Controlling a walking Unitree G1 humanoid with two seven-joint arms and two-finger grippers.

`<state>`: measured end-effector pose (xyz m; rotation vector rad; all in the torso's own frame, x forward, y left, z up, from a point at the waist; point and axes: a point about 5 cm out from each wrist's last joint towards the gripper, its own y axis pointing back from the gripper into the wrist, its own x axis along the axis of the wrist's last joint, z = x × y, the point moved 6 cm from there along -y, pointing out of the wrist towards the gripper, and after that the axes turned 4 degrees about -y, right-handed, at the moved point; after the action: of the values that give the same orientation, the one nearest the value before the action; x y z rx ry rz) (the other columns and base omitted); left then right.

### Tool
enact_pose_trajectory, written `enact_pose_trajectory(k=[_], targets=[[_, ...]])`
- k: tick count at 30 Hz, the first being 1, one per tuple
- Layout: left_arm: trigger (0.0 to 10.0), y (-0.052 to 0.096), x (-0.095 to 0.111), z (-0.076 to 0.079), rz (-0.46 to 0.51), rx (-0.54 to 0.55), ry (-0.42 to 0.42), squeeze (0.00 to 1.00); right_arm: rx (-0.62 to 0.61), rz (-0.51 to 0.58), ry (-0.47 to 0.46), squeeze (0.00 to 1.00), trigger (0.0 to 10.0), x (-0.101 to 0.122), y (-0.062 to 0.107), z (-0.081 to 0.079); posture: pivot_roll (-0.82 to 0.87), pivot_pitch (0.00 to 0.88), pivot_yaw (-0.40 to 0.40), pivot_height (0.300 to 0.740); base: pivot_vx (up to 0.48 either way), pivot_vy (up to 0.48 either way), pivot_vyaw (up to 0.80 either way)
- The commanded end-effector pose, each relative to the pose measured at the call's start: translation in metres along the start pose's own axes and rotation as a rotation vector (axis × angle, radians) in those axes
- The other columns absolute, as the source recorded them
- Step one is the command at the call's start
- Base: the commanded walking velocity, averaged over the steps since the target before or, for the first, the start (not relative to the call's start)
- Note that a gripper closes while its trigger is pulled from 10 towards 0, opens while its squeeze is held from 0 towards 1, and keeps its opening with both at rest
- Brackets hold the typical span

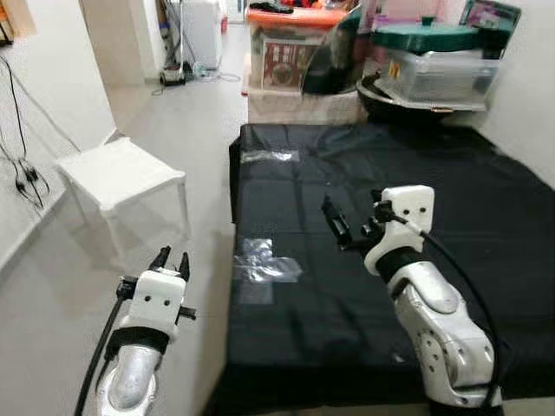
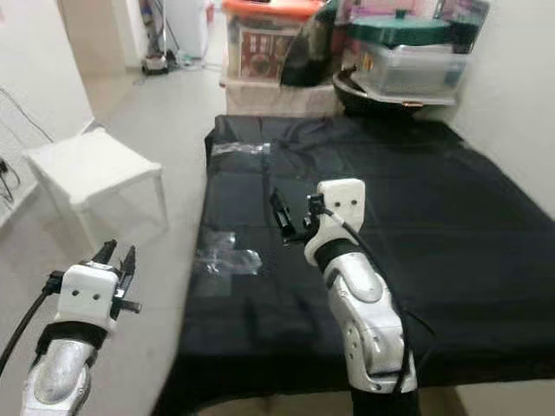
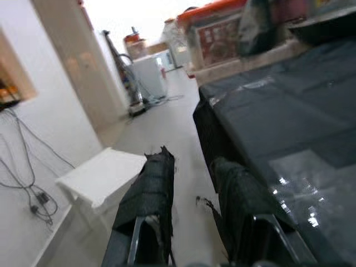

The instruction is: Building children table

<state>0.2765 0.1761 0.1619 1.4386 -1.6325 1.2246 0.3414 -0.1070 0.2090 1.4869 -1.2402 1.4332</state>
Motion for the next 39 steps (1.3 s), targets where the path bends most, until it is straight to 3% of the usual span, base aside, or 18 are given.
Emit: enact_pose_trajectory(k=[1, 4, 15, 39], targets=[[10.0, -0.0003, 0.0044, 0.0036, 0.016, -0.010, 0.007, 0.00, -0.026, 0.004, 0.010, 0.00, 10.0, 0.0007, 0.0007, 0.0079, 0.02, 0.000, -0.063, 0.740, 0.000, -0.480, 0.00], [10.0, 0.0000, 0.0044, 0.0029, 0.016, -0.005, 0.000, 0.00, -0.027, 0.001, 0.011, 0.00, 10.0, -0.0003, 0.0006, 0.0081, 0.02, 0.000, -0.063, 0.740, 0.000, -0.480, 0.00], [10.0, 0.0015, 0.0038, 0.0060, 0.008, -0.010, 0.048, 0.00, -0.038, -0.012, 0.014, 0.00, 10.0, -0.0045, 0.0003, 0.0108, 0.02, 0.000, -0.062, 0.740, -0.074, 0.000, 0.00], [10.0, 0.0016, 0.0029, 0.0091, 0.002, -0.019, 0.068, 0.00, -0.042, -0.025, 0.025, 0.00, 10.0, -0.0088, 0.0008, 0.0137, 0.01, 0.000, -0.064, 0.740, -0.402, 0.000, 0.00]])
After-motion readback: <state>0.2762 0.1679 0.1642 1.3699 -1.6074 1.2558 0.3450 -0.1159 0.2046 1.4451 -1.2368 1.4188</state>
